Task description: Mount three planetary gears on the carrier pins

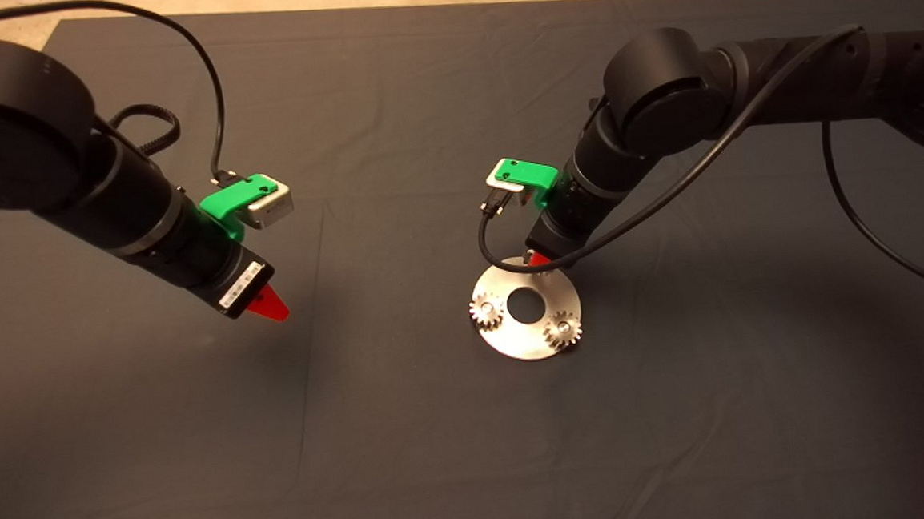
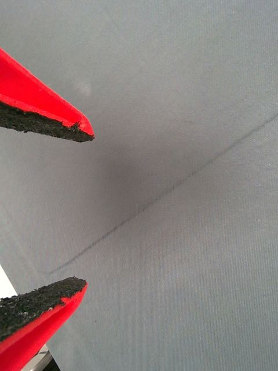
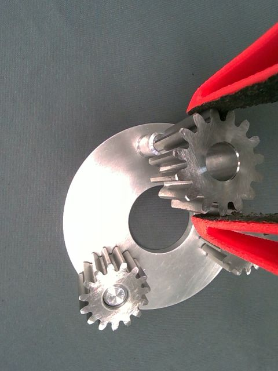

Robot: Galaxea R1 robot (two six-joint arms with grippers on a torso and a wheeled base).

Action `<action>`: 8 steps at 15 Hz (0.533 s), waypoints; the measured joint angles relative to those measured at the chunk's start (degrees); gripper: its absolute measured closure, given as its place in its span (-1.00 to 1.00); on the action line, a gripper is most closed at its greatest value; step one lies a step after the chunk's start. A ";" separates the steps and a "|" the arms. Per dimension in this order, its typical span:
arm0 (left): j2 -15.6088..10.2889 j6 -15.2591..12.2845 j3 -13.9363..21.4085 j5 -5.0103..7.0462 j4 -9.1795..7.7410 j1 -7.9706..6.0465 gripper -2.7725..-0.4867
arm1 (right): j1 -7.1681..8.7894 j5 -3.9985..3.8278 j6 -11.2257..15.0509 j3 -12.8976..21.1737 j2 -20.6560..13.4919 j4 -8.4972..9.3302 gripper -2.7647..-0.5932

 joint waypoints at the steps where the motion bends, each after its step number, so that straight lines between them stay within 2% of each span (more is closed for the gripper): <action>1: 0.00 0.00 0.00 0.01 0.00 -0.01 -0.01 | 0.00 -0.07 -0.04 0.00 -0.11 0.00 0.67; 6: -0.05 0.00 0.00 0.00 -0.02 0.00 -0.01 | 0.00 -0.79 -0.36 0.00 -0.13 -0.72 0.68; 8: -0.17 0.00 0.00 0.02 0.00 -0.02 -0.01 | -0.30 -1.62 -0.40 -0.04 -0.16 -1.40 0.68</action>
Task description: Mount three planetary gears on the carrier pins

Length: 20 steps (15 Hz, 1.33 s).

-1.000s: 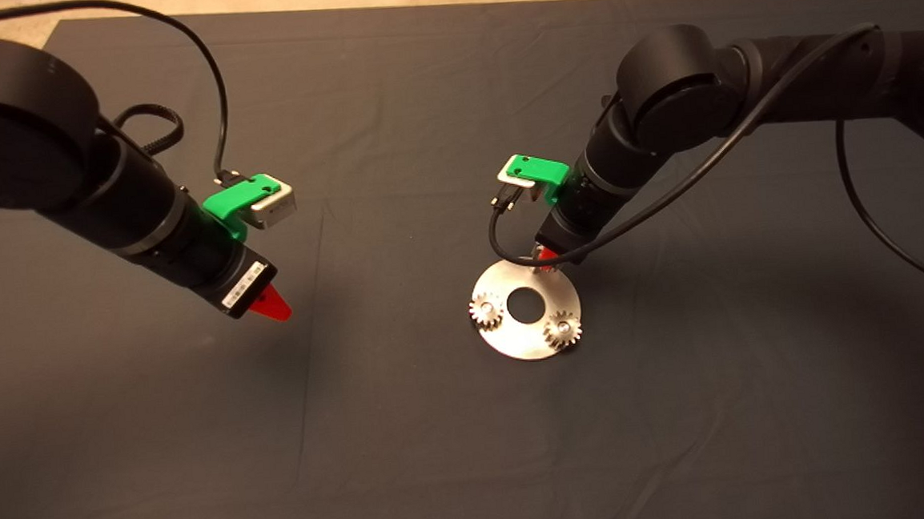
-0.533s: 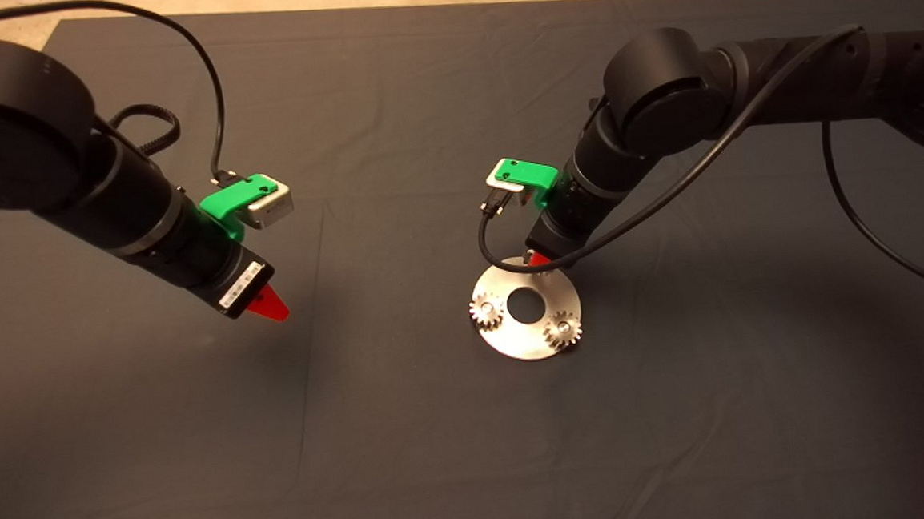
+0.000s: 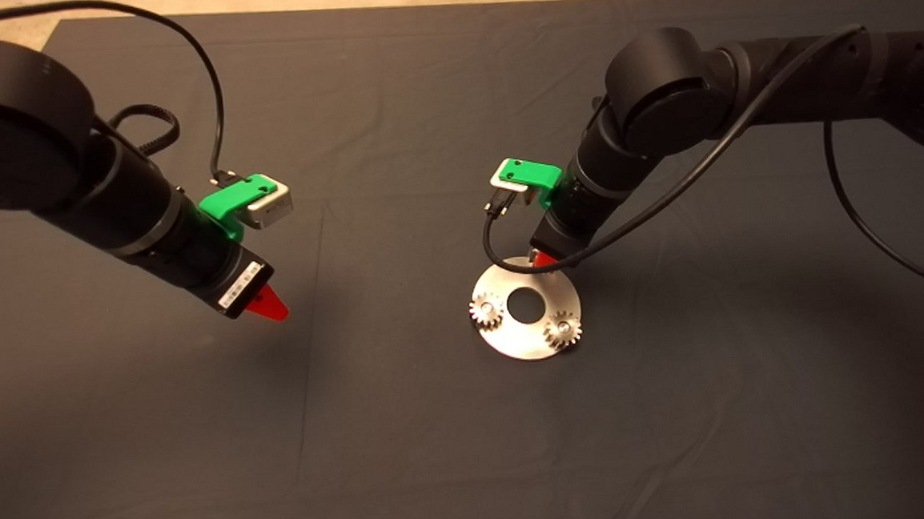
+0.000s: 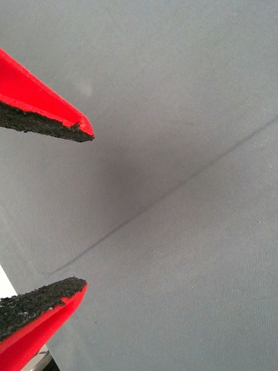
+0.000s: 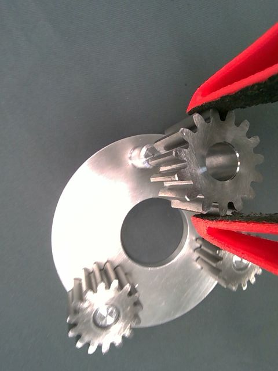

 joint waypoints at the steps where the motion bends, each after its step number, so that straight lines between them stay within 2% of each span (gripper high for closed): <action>1: 0.00 0.00 0.00 -0.02 -0.02 0.00 -0.01 | -0.17 -0.16 -0.02 -0.02 0.02 -0.24 0.68; 5: 0.00 0.00 0.00 -0.02 0.00 0.00 -0.01 | -0.47 -0.71 -0.03 -0.02 0.02 -1.90 0.68; 7: 0.00 0.00 0.00 -0.02 -0.02 0.02 -0.01 | -0.91 -0.83 -0.04 -0.02 0.05 -2.01 0.68; 16: -0.18 0.00 0.00 -0.02 -0.02 0.00 -0.01 | -0.92 -0.85 -0.04 -0.02 0.49 -2.29 0.68; 18: -0.22 0.00 0.00 -0.01 -0.02 0.01 -0.01 | -0.94 -0.90 -0.05 0.02 0.55 -3.49 0.68; 20: -0.29 0.00 0.00 0.00 -0.02 0.02 -0.01 | -0.94 -1.77 -0.04 0.06 0.54 -5.62 0.68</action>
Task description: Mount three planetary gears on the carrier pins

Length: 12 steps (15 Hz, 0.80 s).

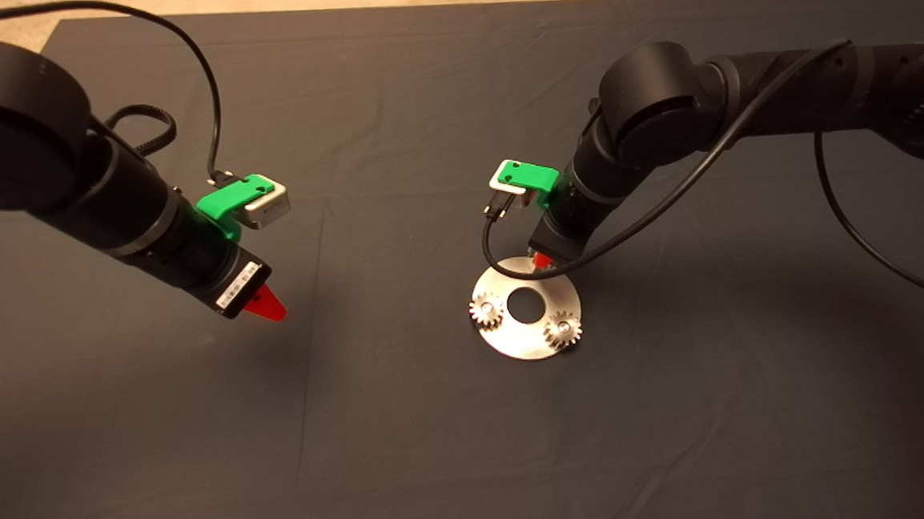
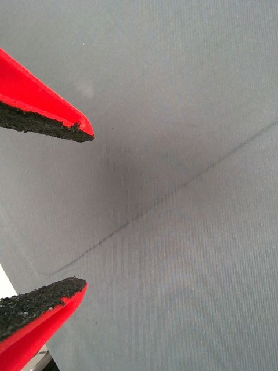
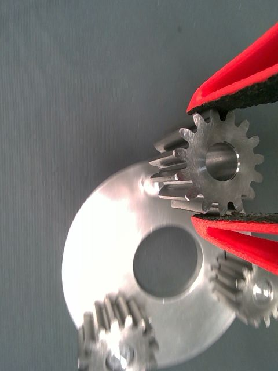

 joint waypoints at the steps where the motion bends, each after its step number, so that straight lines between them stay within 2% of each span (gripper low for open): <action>1: 0.00 0.00 0.00 -0.02 0.00 0.01 -0.01 | -0.02 -0.47 -0.01 0.00 0.01 -0.49 0.68; 6: 0.00 0.00 0.00 -0.02 0.00 -0.02 -0.01 | -0.17 -0.75 -0.01 0.00 0.00 -0.83 0.68; 9: -0.01 0.03 0.00 -0.02 0.00 -0.02 -0.01 | -1.38 -1.04 0.00 0.44 0.00 -0.92 0.68; 12: -0.11 0.02 0.00 -0.02 0.00 -0.02 -0.01 | -1.61 -1.04 0.02 0.74 0.01 -0.94 0.68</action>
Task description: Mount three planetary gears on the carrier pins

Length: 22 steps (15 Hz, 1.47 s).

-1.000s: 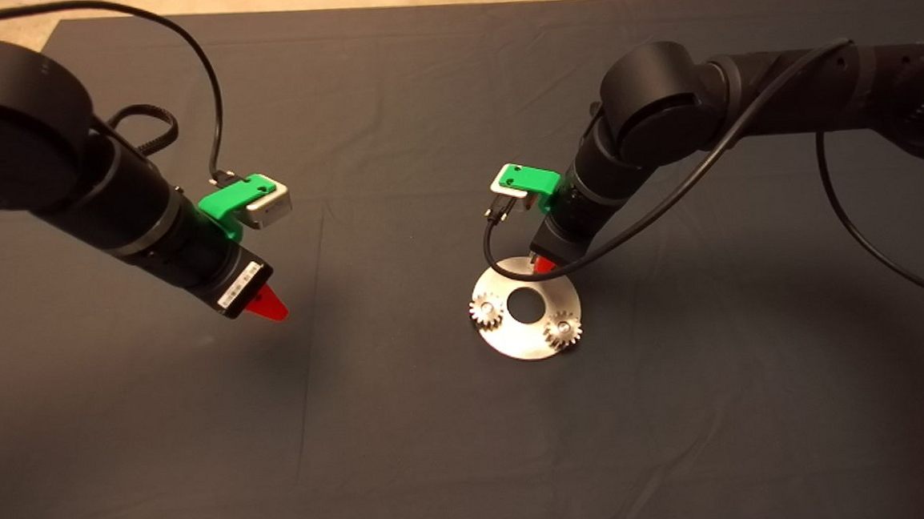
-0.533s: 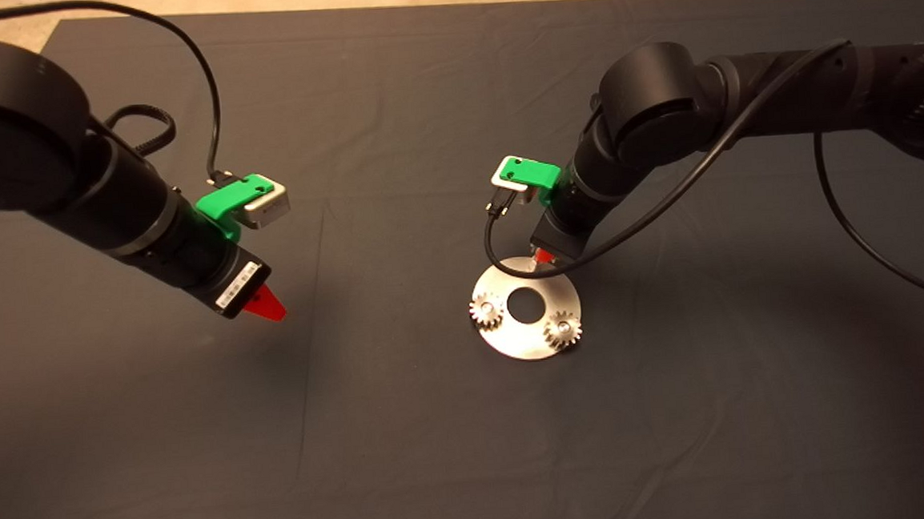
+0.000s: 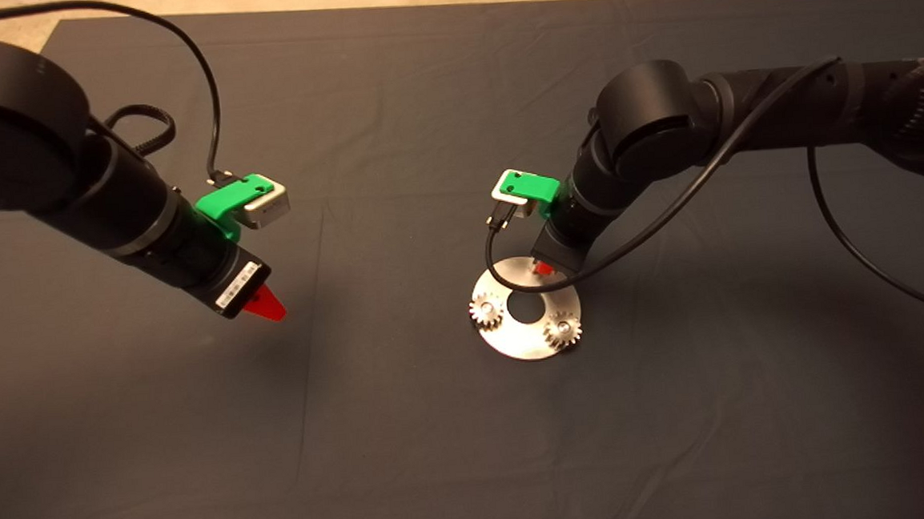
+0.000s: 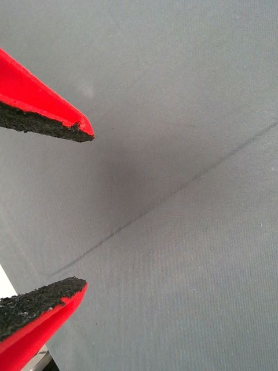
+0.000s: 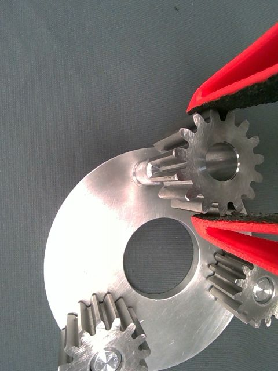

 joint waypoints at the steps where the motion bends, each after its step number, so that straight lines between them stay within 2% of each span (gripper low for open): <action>1: -0.17 0.01 0.00 0.02 0.00 0.00 -0.01 | -0.02 0.02 0.00 0.00 -0.01 0.00 0.68; 18: -0.28 0.01 0.35 0.00 -0.22 -0.28 -0.01 | -0.02 0.16 0.00 0.00 0.16 -0.02 0.69; 22: -0.28 0.01 0.35 -0.48 -0.24 -0.28 -0.01 | -0.02 0.31 0.00 -0.02 0.33 -0.02 0.69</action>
